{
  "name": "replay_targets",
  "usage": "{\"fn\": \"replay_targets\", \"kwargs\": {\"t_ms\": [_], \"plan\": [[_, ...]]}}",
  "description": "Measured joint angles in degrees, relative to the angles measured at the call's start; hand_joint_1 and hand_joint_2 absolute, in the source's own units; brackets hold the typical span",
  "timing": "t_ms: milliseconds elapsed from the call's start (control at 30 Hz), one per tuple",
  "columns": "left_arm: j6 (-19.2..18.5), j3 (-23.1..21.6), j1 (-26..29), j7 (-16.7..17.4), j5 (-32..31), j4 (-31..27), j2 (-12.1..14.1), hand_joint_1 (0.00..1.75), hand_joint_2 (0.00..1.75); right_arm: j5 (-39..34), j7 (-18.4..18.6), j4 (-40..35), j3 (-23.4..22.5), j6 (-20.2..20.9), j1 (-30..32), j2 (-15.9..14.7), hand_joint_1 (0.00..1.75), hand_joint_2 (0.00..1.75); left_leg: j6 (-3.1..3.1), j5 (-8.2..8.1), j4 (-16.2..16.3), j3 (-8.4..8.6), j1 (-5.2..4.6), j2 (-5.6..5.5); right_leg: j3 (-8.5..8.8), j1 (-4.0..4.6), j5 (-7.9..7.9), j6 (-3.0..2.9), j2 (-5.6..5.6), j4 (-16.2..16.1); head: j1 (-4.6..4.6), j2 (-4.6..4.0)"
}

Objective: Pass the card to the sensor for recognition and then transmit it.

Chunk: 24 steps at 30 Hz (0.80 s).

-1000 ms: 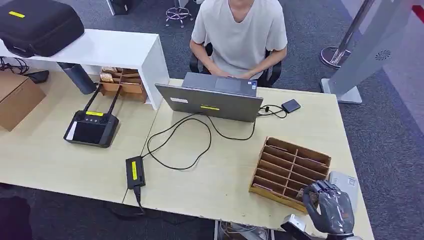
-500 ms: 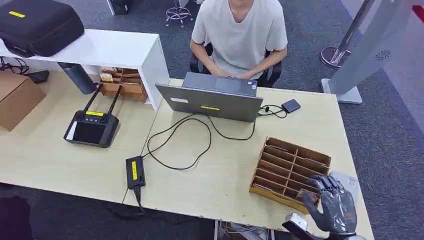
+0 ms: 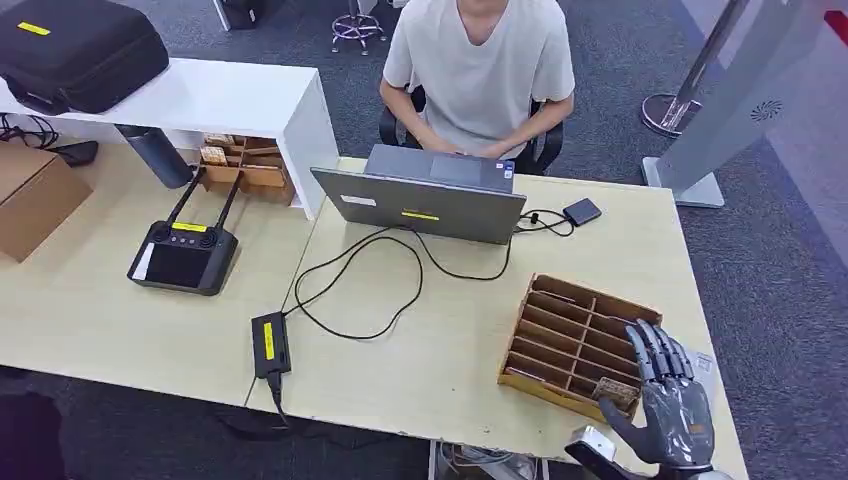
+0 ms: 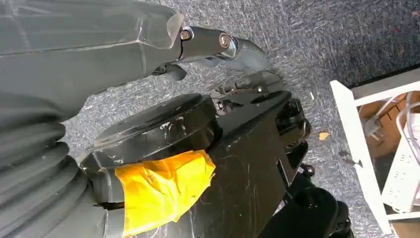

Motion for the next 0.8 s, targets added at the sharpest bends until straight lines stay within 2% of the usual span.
{"fn": "replay_targets", "kwargs": {"t_ms": [433,800], "plan": [[-0.11,0.02,-0.06,0.0,0.02,0.85,-0.44,0.0,1.75,0.76,1.73,0.09,-0.26,0.0,0.37,0.0,0.0,1.75,0.0,0.0,0.0,0.0,0.0,0.0,0.0,0.0,0.0,0.0,0.0,0.0,0.0,0.0],[-1.53,0.04,-0.23,-0.2,-0.17,2.86,-0.59,0.0,1.75,1.33,1.57,0.77,-1.35,-0.07,0.71,0.0,0.0,1.75,0.0,0.0,0.0,0.02,0.0,0.02,0.0,0.0,0.0,0.0,0.02,0.0,0.0,0.0]]}}
